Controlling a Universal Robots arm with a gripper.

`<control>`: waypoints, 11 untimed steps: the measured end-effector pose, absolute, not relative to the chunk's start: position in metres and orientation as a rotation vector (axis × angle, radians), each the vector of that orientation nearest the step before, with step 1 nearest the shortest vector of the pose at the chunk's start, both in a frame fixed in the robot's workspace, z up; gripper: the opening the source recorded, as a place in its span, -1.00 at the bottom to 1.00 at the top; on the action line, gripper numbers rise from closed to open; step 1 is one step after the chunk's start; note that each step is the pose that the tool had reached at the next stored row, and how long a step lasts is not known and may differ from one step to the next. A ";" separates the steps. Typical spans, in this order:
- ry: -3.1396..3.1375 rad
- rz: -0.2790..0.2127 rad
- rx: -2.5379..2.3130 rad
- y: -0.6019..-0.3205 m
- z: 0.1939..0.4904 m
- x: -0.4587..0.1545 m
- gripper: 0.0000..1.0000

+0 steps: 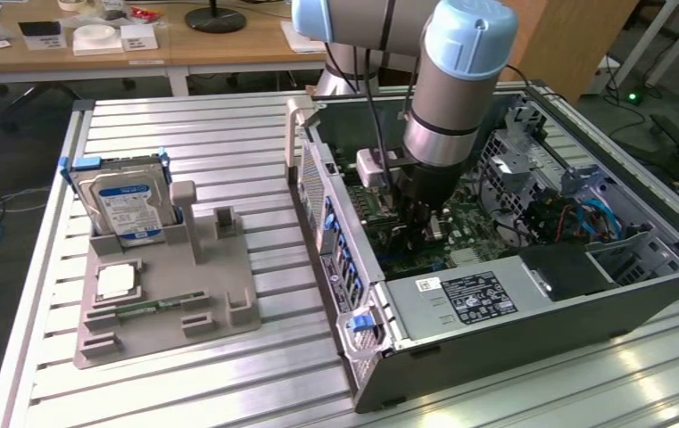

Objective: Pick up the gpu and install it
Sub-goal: 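Insert the gpu into the slot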

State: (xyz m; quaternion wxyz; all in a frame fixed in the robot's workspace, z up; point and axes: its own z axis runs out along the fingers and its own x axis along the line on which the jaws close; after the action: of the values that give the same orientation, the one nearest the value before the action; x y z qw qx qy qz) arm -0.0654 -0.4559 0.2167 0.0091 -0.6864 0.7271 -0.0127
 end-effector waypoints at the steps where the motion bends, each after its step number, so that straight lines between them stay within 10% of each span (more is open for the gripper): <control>1: 2.270 -0.039 -2.143 -0.456 0.215 -0.065 -0.44; 11: 2.270 -0.039 -2.143 -0.456 0.214 -0.065 -0.44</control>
State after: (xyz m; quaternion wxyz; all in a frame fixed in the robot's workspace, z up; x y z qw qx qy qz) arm -0.0654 -0.4558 0.2141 0.0097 -0.6863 0.7271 -0.0125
